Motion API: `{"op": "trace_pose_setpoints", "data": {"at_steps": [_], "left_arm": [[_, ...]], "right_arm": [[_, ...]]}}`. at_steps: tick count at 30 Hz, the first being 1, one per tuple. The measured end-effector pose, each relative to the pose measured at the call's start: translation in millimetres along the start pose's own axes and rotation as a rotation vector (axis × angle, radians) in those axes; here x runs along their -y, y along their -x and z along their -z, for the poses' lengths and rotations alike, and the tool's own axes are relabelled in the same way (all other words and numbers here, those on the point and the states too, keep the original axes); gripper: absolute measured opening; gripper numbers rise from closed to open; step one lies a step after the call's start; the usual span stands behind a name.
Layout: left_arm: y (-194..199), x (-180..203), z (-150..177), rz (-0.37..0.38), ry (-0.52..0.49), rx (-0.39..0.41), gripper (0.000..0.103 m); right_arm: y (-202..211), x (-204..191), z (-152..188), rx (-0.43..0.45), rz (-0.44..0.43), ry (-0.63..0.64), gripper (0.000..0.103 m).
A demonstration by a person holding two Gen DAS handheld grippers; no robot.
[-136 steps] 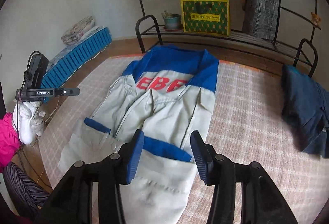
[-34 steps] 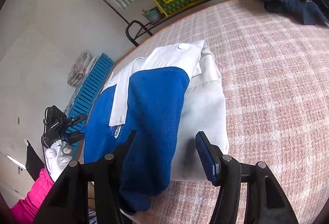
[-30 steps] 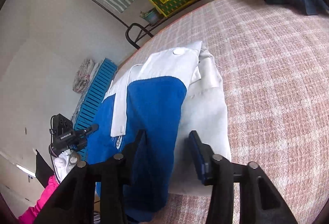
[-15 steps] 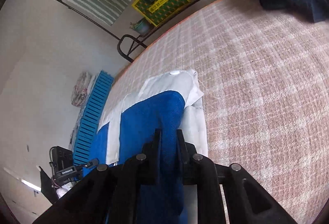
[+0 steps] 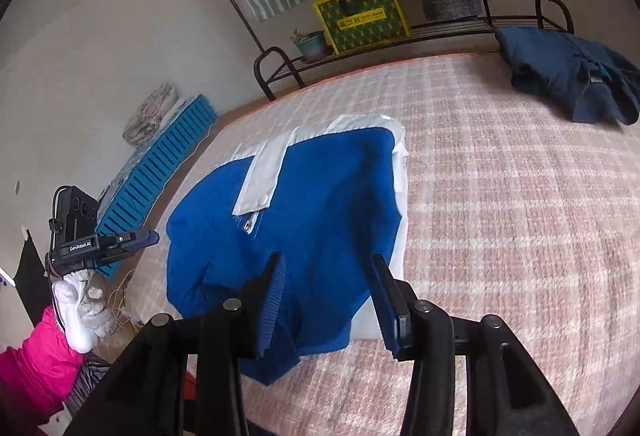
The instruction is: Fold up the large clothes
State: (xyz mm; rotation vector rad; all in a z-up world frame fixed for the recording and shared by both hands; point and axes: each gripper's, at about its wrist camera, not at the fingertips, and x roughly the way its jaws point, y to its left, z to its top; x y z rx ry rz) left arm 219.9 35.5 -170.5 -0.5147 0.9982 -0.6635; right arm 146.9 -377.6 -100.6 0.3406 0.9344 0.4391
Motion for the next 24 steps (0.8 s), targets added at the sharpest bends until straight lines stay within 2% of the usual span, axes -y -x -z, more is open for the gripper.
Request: {"op": "trace_pose_setpoints", "data": {"at_steps": [2,3,5,10,11,12,14,15,18,19,20,22,23,24], "left_arm": [[-1,15,8,0.011,-0.039,-0.011,0.039],[-4,21,10,0.006,-0.062,-0.021,0.041],[-16,29,15,-0.016,-0.096,-0.05,0.041],[-52,25,20,-0.11,-0.129,-0.109,0.041],[-58,23,20,-0.133,-0.141,-0.114,0.041],[-62,22,19,-0.172,-0.153,-0.111,0.041],[-68,12,15,-0.168,-0.121,-0.117,0.041],[-69,8,14,-0.166,-0.101,-0.118,0.041],[-69,2,11,-0.173,-0.095,-0.107,0.041],[-68,3,10,-0.18,-0.103,-0.104,0.041],[-68,4,10,-0.185,-0.111,-0.101,0.041],[-65,2,10,-0.183,-0.111,-0.098,0.041],[-64,1,9,-0.182,-0.109,-0.095,0.041],[-61,0,8,-0.186,-0.109,-0.087,0.041]], "right_arm": [[4,-15,11,0.007,-0.065,0.044,0.048],[5,-25,14,0.008,-0.075,0.092,0.058],[0,-45,20,0.009,-0.02,0.219,0.072],[-42,-72,33,-0.098,0.1,0.462,0.071],[-52,-74,35,-0.122,0.121,0.491,0.065],[-62,-74,34,-0.146,0.123,0.497,0.055],[-74,-71,24,-0.162,0.082,0.448,0.042],[-78,-67,15,-0.147,0.059,0.397,0.039],[-89,-41,-15,-0.12,-0.023,0.17,0.039],[-91,-28,-23,-0.111,-0.022,0.094,0.038],[-94,-18,-29,-0.106,0.014,0.047,0.038],[-99,-9,-35,-0.109,0.12,0.04,0.035],[-100,-7,-36,-0.11,0.135,0.044,0.025],[-98,-8,-37,-0.105,0.145,0.051,0.025]]}}
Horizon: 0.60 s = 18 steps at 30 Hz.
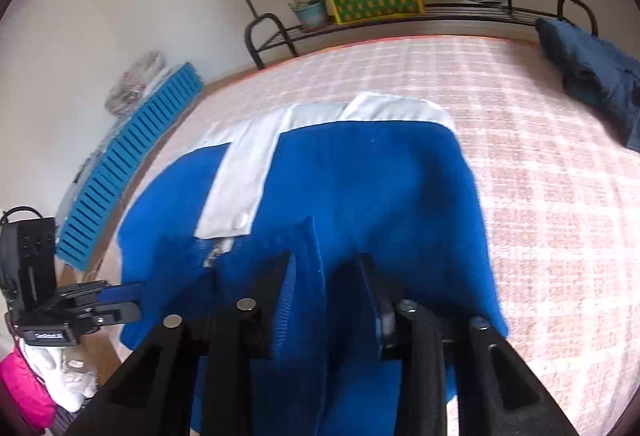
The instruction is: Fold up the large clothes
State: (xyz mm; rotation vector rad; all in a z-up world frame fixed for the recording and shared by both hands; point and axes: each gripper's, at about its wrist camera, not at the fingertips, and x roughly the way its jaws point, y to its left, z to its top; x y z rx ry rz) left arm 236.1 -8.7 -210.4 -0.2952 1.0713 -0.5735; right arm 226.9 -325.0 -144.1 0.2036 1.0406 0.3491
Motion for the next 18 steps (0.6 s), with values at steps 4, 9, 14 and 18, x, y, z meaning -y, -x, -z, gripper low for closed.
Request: {"op": "trace_pose_setpoints", "data": {"at_steps": [4,9,14,18], "left_arm": [[15,-5,-5,0.013,0.017,0.039,0.041],[29,-12,-10,0.049,0.039,0.065,0.041],[37,-28,-3,0.102,0.125,0.055,0.041],[44,-34,13,0.093,0.134,0.06,0.041]], "right_arm": [[25,-18,1,0.072,0.06,0.072,0.03],[53,-47,20,0.078,-0.099,0.091,0.033],[30,-67,39,-0.038,-0.293,0.045,0.034],[-3,-85,41,-0.093,-0.315,0.058,0.036]]}}
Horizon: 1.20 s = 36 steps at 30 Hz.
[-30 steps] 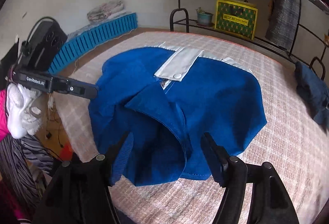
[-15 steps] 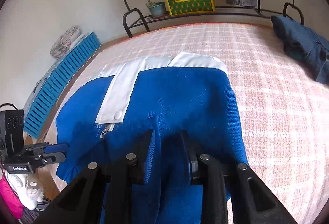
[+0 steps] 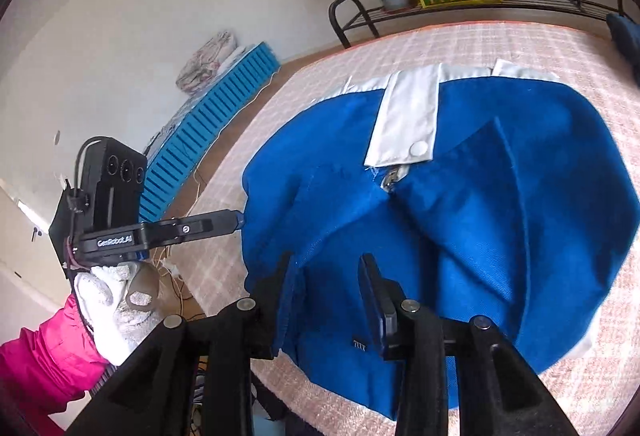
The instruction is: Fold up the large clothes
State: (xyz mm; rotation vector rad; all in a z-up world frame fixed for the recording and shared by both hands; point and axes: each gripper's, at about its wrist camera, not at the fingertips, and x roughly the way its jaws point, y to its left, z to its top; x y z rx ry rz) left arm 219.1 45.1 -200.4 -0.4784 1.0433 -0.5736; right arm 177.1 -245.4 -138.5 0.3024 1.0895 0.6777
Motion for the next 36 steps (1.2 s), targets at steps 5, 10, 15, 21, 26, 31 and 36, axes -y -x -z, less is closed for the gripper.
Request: {"op": "trace_pose_setpoints", "data": {"at_steps": [5,10,15,21,26,31,36], "left_arm": [[2,-28,-2,0.01,0.098,0.026,0.041],[-3,-27,18,0.132,0.132,-0.031,0.041],[-19,-9,55,0.154,0.103,-0.073,0.053],[-50,-6,64,0.096,0.093,-0.129,0.03],[-50,-12,76,0.173,0.144,-0.149,0.004],[-25,-10,79,0.24,0.157,-0.111,0.001],[8,-6,77,0.244,0.106,-0.071,0.0]], "right_arm": [[-33,11,-6,-0.012,-0.071,-0.085,0.034],[-41,14,-13,-0.005,-0.154,-0.154,0.022],[-41,12,-18,0.005,-0.159,-0.146,0.018],[-42,14,-23,0.016,-0.165,-0.199,0.004],[-45,30,-22,0.014,-0.127,-0.217,0.009],[-24,37,-19,0.024,-0.164,-0.275,0.046],[61,37,1,0.191,0.019,-0.22,0.044]]}}
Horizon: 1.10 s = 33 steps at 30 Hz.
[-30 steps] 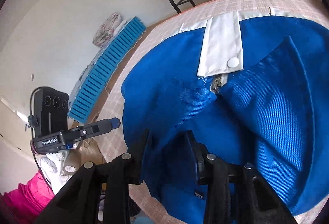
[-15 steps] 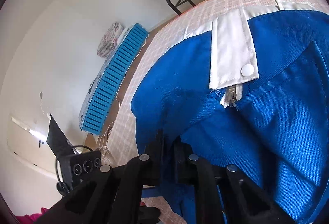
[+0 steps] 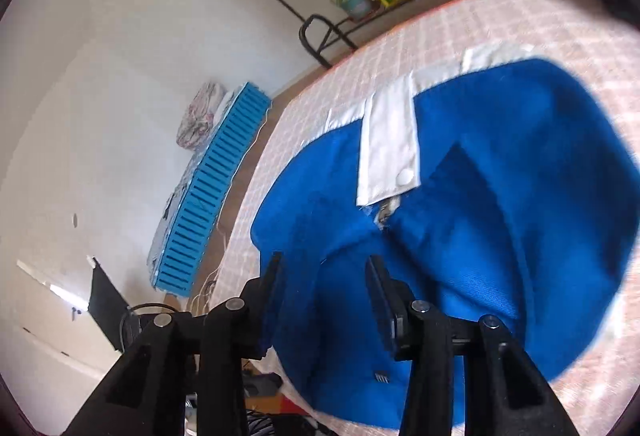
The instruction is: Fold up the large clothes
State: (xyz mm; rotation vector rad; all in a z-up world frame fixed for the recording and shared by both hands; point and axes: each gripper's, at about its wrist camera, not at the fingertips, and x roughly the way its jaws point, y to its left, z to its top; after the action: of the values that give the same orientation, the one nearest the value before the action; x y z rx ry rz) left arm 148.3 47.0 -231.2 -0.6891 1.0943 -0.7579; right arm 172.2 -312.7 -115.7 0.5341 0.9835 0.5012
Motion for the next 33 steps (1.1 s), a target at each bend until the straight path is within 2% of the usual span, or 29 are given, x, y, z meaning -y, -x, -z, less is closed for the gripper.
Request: {"op": "trace_pose_setpoints", "data": {"at_steps": [1,2,3,4,5,6,7,9,11,13,14,16,17,18,19,20,22,24,26,29,31,32,33], "left_arm": [[7,2,-1,-0.001,-0.016,0.003,0.0],[13,6,-4,-0.034,-0.04,0.016,0.0],[19,7,-9,-0.093,-0.057,0.036,0.001],[20,10,-21,-0.13,-0.056,0.052,0.007],[24,7,-31,-0.143,-0.035,0.07,0.025],[27,2,-42,-0.165,-0.002,0.092,0.036],[31,-1,-53,-0.201,0.025,0.12,0.054],[37,-6,-72,-0.234,0.047,0.17,0.055],[34,-14,-90,-0.184,0.108,0.174,0.059],[30,-28,-105,-0.116,0.2,0.165,0.059],[24,-32,-112,-0.089,0.214,0.142,0.06],[10,-38,-120,-0.083,0.237,0.134,0.059],[4,-39,-123,-0.071,0.224,0.128,0.038],[-3,-40,-124,-0.094,0.214,0.111,0.013],[-8,-41,-125,-0.108,0.225,0.103,0.004],[-6,-46,-124,-0.102,0.238,0.111,0.004],[-1,-55,-121,-0.151,0.222,0.114,0.004],[-11,-64,-117,-0.21,0.198,0.078,0.004],[-19,-64,-113,-0.25,0.161,0.068,0.006],[-16,-49,-116,-0.334,0.089,0.051,0.013],[-4,-33,-119,-0.399,0.03,0.046,0.013],[4,-24,-120,-0.432,-0.008,0.063,0.013],[13,-14,-122,-0.458,-0.049,0.081,0.013]], "right_arm": [[19,5,5,0.049,0.066,0.011,0.045],[37,11,11,0.095,0.135,0.014,0.051],[53,19,16,0.136,0.208,0.007,0.064],[64,29,21,0.169,0.277,-0.002,0.069],[72,42,22,0.186,0.33,-0.018,0.075],[75,55,18,0.18,0.361,-0.049,0.075],[76,71,16,0.168,0.358,-0.099,0.075],[74,105,12,0.153,0.258,-0.232,0.074],[68,132,9,0.142,0.128,-0.352,0.073],[58,144,3,0.129,0.058,-0.398,0.071],[50,144,0,0.121,0.043,-0.399,0.068],[36,141,-6,0.102,-0.005,-0.397,0.055],[27,138,-9,0.083,-0.032,-0.389,0.034],[19,130,-8,0.059,-0.04,-0.373,0.011],[13,122,-9,0.039,-0.024,-0.352,0.004],[14,115,-9,0.035,-0.014,-0.342,0.001],[21,104,-5,0.021,-0.044,-0.339,0.0],[19,97,-1,-0.009,0.056,-0.265,0.0],[3,101,5,-0.076,0.144,-0.238,0.0],[-2,97,1,-0.105,0.181,-0.211,0.0],[5,80,-5,-0.146,0.244,-0.117,0.007],[14,70,-8,-0.147,0.282,-0.055,0.023],[24,60,-11,-0.128,0.326,0.013,0.033]]}}
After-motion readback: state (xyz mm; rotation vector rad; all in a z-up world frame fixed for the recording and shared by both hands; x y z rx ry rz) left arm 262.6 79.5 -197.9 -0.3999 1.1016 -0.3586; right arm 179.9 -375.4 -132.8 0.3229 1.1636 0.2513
